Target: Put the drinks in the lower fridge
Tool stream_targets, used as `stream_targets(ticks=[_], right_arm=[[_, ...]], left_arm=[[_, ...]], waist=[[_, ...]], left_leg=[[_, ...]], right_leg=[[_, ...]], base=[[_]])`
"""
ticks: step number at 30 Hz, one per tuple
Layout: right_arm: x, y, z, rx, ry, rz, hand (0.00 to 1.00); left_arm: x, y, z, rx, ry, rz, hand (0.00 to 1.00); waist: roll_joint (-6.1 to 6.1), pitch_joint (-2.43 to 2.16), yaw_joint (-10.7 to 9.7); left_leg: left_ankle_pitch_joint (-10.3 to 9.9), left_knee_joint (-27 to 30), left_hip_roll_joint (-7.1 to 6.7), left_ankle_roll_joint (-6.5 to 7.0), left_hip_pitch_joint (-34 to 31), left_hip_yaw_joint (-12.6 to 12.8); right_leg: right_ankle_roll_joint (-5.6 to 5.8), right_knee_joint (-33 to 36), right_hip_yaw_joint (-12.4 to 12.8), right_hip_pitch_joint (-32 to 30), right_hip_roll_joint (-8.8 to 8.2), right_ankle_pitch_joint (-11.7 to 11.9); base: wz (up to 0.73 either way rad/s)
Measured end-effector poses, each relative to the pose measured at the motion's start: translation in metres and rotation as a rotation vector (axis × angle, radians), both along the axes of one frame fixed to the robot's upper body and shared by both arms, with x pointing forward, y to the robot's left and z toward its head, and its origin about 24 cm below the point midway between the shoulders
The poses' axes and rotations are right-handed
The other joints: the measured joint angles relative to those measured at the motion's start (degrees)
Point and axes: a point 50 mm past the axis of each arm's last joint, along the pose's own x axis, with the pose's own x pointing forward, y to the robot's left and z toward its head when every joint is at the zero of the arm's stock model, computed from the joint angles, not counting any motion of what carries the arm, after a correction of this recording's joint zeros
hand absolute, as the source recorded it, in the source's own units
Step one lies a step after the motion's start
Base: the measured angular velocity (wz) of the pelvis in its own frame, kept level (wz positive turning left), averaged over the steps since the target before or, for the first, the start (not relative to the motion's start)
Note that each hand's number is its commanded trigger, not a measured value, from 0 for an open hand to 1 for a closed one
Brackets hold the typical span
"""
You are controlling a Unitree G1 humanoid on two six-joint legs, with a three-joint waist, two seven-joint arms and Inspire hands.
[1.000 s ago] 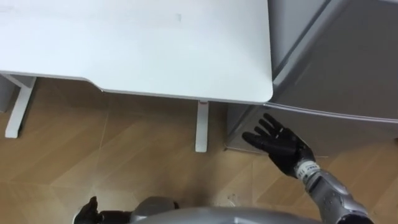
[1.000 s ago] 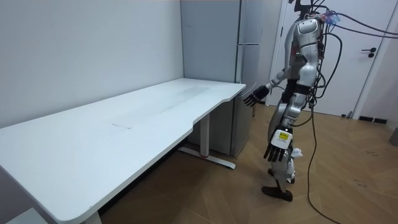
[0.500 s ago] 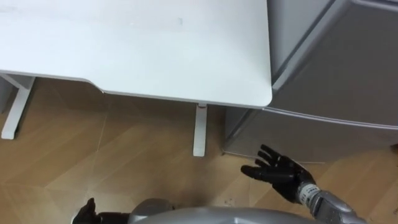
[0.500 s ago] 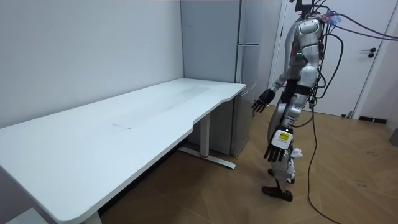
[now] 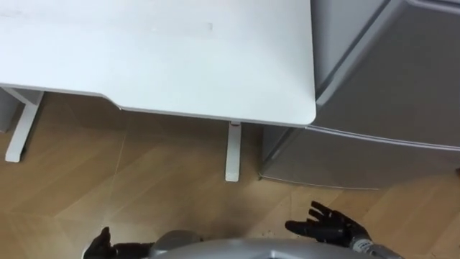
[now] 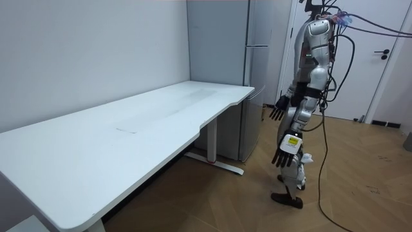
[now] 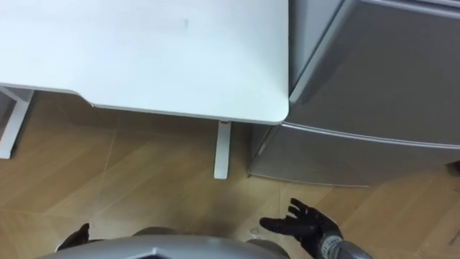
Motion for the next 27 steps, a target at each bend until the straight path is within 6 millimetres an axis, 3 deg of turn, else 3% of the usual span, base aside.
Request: stream_targets(ticks=[11, 27], right_arm=[[-0.026, -0.003, -0.006, -0.026, 0.109, -0.111, 0.00], [-0.052, 0.001, -0.010, -0.017, 0.212, -0.327, 0.00]], left_arm=[[-0.016, -0.001, -0.002, -0.001, 0.047, 0.054, 0.00], [-0.039, -0.001, -0.004, 0.011, 0.158, 0.136, 0.00]], waist=[[0.10, 0.02, 0.02], [0.29, -0.04, -1.83]], left_leg=[[0.01, -0.16, -0.03, 0.00, 0.50, 0.02], [0.04, 0.18, -0.15, 0.07, 1.69, -0.10]], right_leg=[[0.00, 0.03, -0.03, 0.30, -0.04, 0.00], [0.03, 0.07, -0.06, 1.89, -0.18, -0.02]], base=[[0.00], [0.00]])
